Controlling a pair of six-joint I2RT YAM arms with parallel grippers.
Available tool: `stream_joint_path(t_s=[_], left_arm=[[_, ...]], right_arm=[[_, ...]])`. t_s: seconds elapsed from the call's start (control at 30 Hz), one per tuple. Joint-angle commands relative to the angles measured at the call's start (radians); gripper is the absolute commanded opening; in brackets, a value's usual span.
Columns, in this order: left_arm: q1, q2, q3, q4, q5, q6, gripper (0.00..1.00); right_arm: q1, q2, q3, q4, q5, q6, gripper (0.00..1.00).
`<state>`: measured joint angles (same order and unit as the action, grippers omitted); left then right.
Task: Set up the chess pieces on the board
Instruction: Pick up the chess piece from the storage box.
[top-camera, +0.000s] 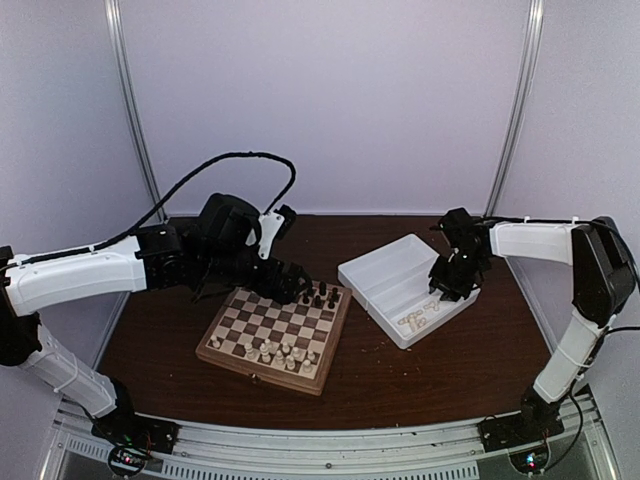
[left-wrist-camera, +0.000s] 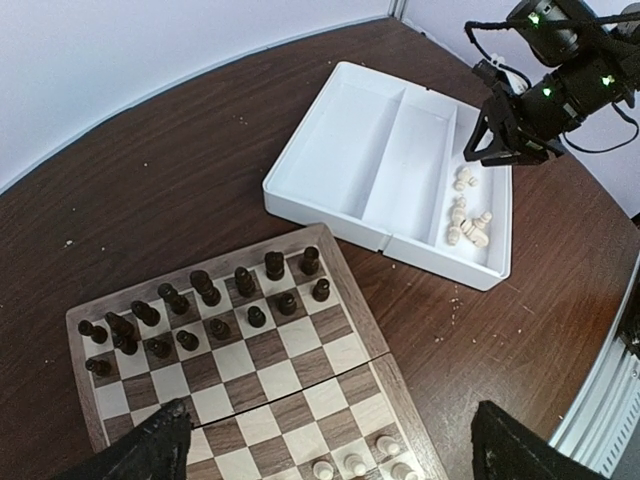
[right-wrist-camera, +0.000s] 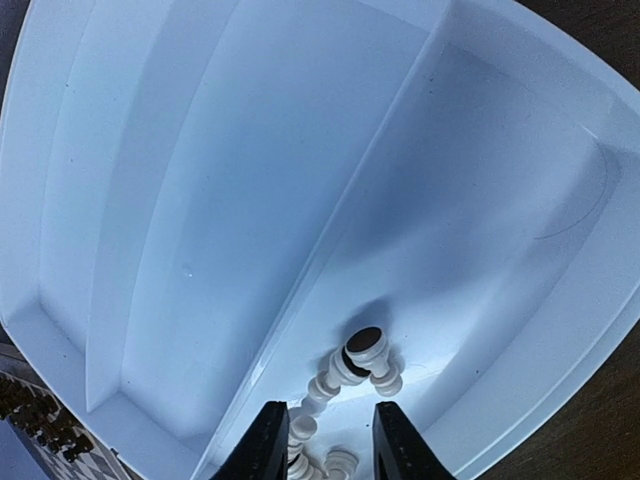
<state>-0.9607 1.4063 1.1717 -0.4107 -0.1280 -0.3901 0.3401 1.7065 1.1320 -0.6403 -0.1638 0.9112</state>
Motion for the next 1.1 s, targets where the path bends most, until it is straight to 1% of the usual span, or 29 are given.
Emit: stream_joint_path(t_s=[0.0,0.37,0.67,0.87,1.07], left_arm=[[0.008,0.000,0.028,0.053,0.008,0.012,0.98],[0.012,-0.027,-0.003,0.072,-0.013,0.043,0.98],[0.018,-0.054,-0.035,0.071,-0.021,0.046,0.98],[0.023,-0.070,-0.052,0.067,-0.025,0.046,0.98],[0.025,-0.066,-0.051,0.066,-0.024,0.048,0.98]], right_arm=[[-0.002,0.020,-0.023,0.021,-0.022,0.085,0.33],[0.030,0.039,-0.041,0.040,0.004,0.212,0.32],[0.046,0.090,-0.016,0.019,0.052,0.232,0.32],[0.043,0.138,-0.008,0.011,0.085,0.222,0.29],[0.042,0.154,-0.003,0.015,0.117,0.205,0.30]])
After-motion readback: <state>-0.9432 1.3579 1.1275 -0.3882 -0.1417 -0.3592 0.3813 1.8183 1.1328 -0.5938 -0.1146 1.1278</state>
